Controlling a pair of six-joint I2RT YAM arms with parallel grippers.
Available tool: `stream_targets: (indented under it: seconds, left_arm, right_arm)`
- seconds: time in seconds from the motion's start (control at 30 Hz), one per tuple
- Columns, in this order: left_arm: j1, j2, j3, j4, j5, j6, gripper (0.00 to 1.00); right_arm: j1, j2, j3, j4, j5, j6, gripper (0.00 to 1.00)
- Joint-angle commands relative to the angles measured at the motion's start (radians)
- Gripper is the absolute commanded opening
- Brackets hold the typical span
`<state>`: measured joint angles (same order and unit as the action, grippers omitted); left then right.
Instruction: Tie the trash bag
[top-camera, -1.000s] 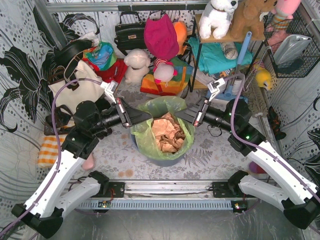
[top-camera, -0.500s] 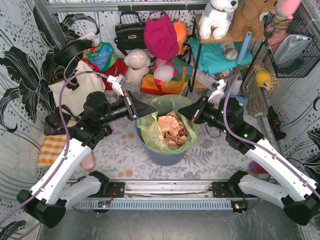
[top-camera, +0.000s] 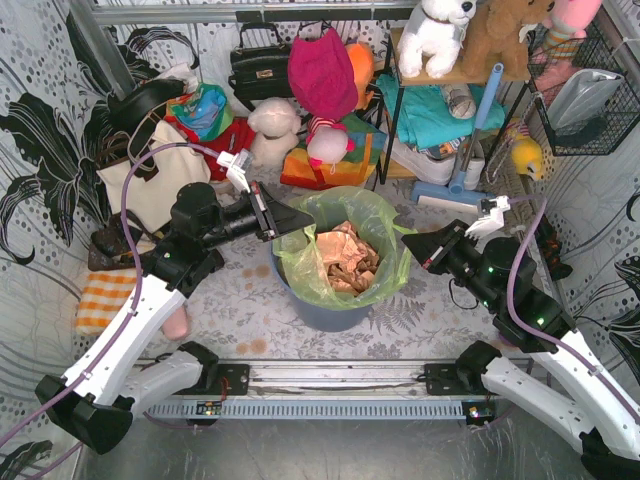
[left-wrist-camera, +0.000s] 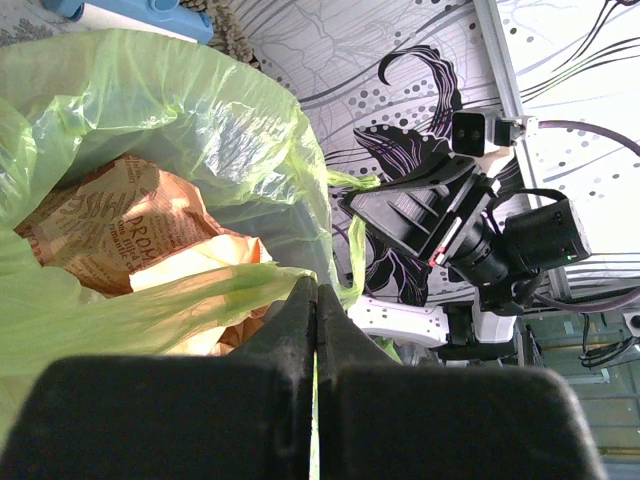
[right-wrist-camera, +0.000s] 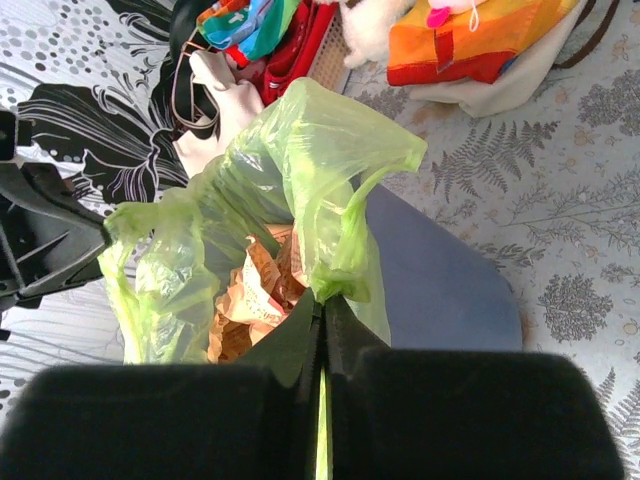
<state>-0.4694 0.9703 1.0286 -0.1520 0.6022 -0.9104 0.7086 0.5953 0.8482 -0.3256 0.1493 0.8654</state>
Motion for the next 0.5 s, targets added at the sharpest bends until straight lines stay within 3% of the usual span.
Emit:
stream_targets:
  seconds: [0.0,0.3,0.47]
  left_arm:
    - [0.003,0.000,-0.013,0.051,0.010,0.013,0.00]
    - [0.003,0.014,0.021,0.068,0.032,-0.002,0.00]
    - [0.003,0.019,0.034,0.079,0.040,-0.010,0.00]
  right_arm:
    - [0.006,-0.016,-0.012,0.109,-0.064,-0.061,0.00]
    - [0.006,0.273,0.151,0.504,-0.430,-0.125,0.00]
    - [0.007,0.429,0.222,0.656,-0.541,-0.071,0.00]
